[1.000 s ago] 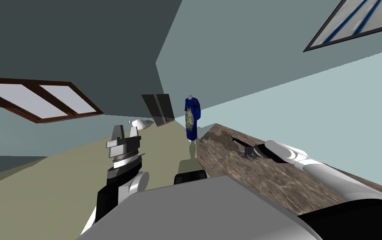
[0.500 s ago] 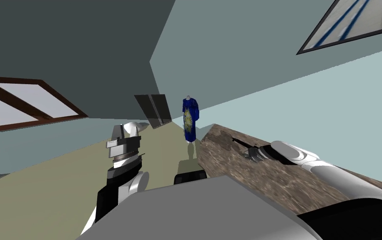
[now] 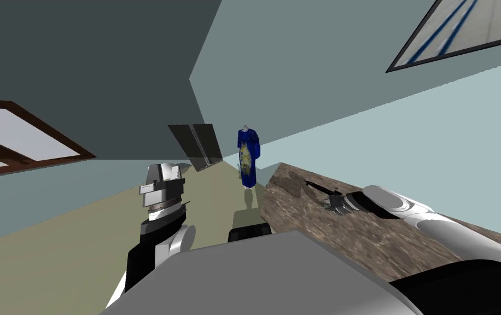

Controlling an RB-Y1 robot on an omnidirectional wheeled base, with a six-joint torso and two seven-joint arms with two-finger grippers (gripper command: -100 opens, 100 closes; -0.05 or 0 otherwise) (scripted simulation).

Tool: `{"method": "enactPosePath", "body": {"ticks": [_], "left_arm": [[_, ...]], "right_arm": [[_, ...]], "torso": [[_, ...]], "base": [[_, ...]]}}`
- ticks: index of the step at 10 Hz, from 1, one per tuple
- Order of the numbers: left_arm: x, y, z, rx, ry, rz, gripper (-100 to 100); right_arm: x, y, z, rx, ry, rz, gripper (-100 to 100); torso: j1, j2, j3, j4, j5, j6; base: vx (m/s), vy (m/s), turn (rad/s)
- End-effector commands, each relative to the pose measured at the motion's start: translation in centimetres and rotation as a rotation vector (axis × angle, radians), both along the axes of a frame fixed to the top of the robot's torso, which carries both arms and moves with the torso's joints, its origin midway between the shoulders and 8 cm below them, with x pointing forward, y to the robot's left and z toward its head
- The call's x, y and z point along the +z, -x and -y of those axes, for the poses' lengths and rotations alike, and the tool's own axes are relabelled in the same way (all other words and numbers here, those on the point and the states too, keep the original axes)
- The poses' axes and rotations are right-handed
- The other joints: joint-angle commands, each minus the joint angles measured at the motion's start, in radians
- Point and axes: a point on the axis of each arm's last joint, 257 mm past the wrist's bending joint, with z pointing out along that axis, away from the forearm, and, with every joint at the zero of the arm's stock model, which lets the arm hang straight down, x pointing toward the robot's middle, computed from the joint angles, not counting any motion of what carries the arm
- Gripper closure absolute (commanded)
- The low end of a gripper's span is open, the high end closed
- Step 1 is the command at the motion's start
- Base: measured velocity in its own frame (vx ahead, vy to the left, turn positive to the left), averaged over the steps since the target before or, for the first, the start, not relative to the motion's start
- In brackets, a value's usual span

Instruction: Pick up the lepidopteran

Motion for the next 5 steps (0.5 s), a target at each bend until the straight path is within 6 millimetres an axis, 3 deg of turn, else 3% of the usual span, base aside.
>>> {"method": "enactPosePath", "body": {"ticks": [1,4,5], "left_arm": [[0.0,0.0,0.0,0.0,0.0,0.0,0],[0.0,0.0,0.0,0.0,0.0,0.0,0],[0.0,0.0,0.0,0.0,0.0,0.0,0]], "right_arm": [[0.46,0.63,0.54,0.011,-0.009,0.007,100],[0.4,0.63,0.54,0.037,0.0,0.01,100],[0.44,0.59,0.55,0.041,0.001,0.012,0]], "torso": [[0.0,0.0,0.0,0.0,0.0,0.0],[-0.003,0.002,0.001,0.0,-0.001,-0.001],[-0.005,0.003,0.002,0.001,-0.001,0.0]], "base": [[0.121,0.076,-0.151],[0.039,0.029,-0.028],[0.0,0.0,0.0]]}}
